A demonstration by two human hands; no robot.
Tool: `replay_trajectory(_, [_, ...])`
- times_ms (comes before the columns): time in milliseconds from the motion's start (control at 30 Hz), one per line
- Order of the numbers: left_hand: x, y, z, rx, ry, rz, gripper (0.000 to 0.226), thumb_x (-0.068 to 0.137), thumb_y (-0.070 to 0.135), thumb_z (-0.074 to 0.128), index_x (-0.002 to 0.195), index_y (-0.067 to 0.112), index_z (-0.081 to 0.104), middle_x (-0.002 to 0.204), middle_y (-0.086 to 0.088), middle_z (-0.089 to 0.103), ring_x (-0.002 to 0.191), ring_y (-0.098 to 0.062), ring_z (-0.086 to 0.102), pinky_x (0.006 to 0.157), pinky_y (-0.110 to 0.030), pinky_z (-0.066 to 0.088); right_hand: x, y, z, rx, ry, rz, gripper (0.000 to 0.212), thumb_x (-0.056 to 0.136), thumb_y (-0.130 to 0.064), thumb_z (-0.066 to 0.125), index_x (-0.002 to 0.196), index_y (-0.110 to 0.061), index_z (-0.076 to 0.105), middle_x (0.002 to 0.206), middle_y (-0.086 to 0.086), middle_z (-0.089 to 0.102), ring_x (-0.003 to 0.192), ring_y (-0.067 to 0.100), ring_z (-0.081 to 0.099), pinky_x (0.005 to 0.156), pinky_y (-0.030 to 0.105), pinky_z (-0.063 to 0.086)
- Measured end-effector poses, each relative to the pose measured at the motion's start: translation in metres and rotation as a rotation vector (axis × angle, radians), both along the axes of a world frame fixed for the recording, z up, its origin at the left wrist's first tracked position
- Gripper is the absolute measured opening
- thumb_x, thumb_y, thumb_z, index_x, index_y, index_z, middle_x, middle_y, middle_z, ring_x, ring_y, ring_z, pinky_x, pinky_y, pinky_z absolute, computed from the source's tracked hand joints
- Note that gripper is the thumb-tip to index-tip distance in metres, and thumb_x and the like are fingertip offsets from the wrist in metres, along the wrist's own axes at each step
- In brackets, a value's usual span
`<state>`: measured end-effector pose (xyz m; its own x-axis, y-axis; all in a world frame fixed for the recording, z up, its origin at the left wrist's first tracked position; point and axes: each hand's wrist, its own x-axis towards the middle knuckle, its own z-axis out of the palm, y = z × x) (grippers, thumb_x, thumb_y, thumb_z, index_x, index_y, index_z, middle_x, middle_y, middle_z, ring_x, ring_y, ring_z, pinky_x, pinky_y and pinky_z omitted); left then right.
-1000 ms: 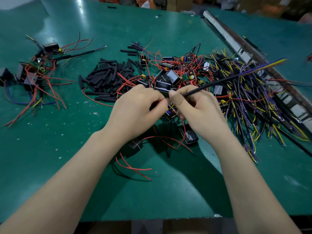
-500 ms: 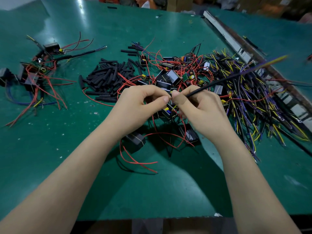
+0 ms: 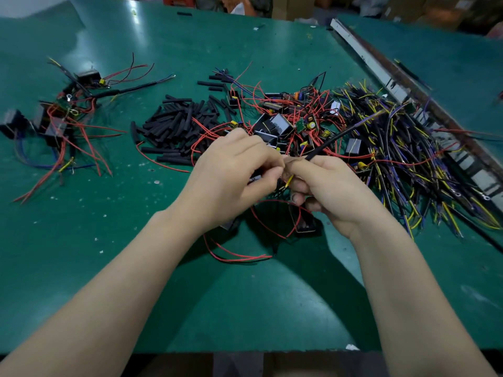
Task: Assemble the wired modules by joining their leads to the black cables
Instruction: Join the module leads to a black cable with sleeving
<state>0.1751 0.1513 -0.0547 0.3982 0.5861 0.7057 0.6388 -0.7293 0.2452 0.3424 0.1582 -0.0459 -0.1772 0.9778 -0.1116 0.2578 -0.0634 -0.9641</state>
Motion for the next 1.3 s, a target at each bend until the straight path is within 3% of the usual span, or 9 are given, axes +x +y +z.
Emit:
replay_trajectory(100, [-0.003,0.0,0.002,-0.16,-0.13,0.044,0.009,0.086,0.015,0.061,0.084,0.009,0.067,0.077,0.002,0.06,0.075,-0.017,0.05,0.072,-0.032,0.042,0.002,0.001,0.002,0.102,-0.047,0.054,0.052,0.093,-0.046,0.056,0.049,-0.019,0.06,0.052,-0.001,0.054,0.049,0.005,0.047,0.04,0.009,0.029])
replay_trajectory(167, [-0.005,0.001,0.002,-0.26,-0.258,0.071,0.01,0.085,0.018,0.059,0.086,0.012,0.068,0.079,0.007,0.061,0.077,-0.01,0.054,0.075,-0.026,0.044,0.004,0.001,0.003,0.076,0.011,0.077,0.046,0.089,-0.054,0.057,0.056,-0.024,0.068,0.058,-0.003,0.061,0.051,0.006,0.051,0.041,0.012,0.03])
replay_trajectory(333, [-0.01,0.004,0.002,-0.435,-0.435,0.056,0.016,0.089,0.017,0.063,0.081,0.031,0.061,0.071,0.016,0.059,0.069,0.005,0.053,0.069,-0.01,0.039,0.004,0.001,0.003,0.074,0.063,0.042,0.024,0.092,-0.035,0.061,0.073,-0.023,0.068,0.063,-0.005,0.065,0.053,0.005,0.056,0.041,0.013,0.033])
replay_trajectory(567, [-0.01,0.004,0.0,-0.534,-0.463,0.007,0.014,0.091,0.018,0.062,0.083,0.029,0.062,0.074,0.009,0.062,0.07,-0.001,0.054,0.07,-0.015,0.042,-0.004,-0.003,0.002,0.153,0.16,-0.006,0.008,0.091,-0.02,0.064,0.083,-0.019,0.063,0.071,-0.008,0.071,0.057,0.003,0.06,0.043,0.014,0.035])
replay_trajectory(767, [-0.009,0.003,0.0,-0.524,-0.429,-0.02,0.015,0.09,0.018,0.061,0.082,0.03,0.06,0.072,0.012,0.059,0.069,0.003,0.051,0.07,-0.012,0.04,-0.004,-0.001,0.0,0.166,0.136,0.0,0.016,0.09,-0.008,0.059,0.079,-0.019,0.06,0.07,-0.005,0.07,0.055,0.005,0.061,0.043,0.015,0.035])
replay_trajectory(933, [-0.003,0.001,-0.001,-0.439,-0.315,-0.007,0.007,0.087,0.016,0.06,0.085,0.022,0.063,0.077,0.016,0.06,0.074,0.001,0.054,0.073,-0.012,0.041,-0.006,0.0,-0.009,0.385,-0.182,-0.055,0.004,0.073,-0.026,0.057,0.075,-0.024,0.053,0.069,0.0,0.063,0.064,0.018,0.062,0.064,0.032,0.051])
replay_trajectory(1033, [-0.002,-0.001,-0.001,-0.423,-0.316,0.001,0.006,0.087,0.016,0.059,0.085,0.019,0.064,0.077,0.014,0.06,0.078,-0.005,0.056,0.074,-0.013,0.041,-0.007,0.0,-0.014,0.533,-0.298,-0.084,0.007,0.076,-0.025,0.055,0.082,-0.023,0.053,0.063,-0.009,0.055,0.058,0.003,0.05,0.058,0.014,0.04])
replay_trajectory(1233, [-0.004,-0.001,0.003,-0.516,-0.467,-0.052,0.01,0.087,0.017,0.06,0.081,0.025,0.061,0.071,0.011,0.058,0.066,0.0,0.05,0.066,-0.014,0.041,-0.009,0.004,-0.017,0.607,-0.213,-0.093,0.009,0.09,-0.018,0.058,0.093,-0.023,0.063,0.082,0.005,0.06,0.073,0.015,0.052,0.071,0.036,0.045])
replay_trajectory(1300, [-0.004,-0.001,0.004,-0.55,-0.488,-0.086,0.009,0.086,0.019,0.06,0.081,0.026,0.062,0.07,0.011,0.058,0.065,0.0,0.049,0.066,-0.013,0.04,-0.008,0.004,-0.016,0.668,-0.224,-0.098,0.01,0.09,-0.013,0.061,0.096,-0.018,0.066,0.085,0.009,0.06,0.076,0.018,0.054,0.074,0.035,0.047])
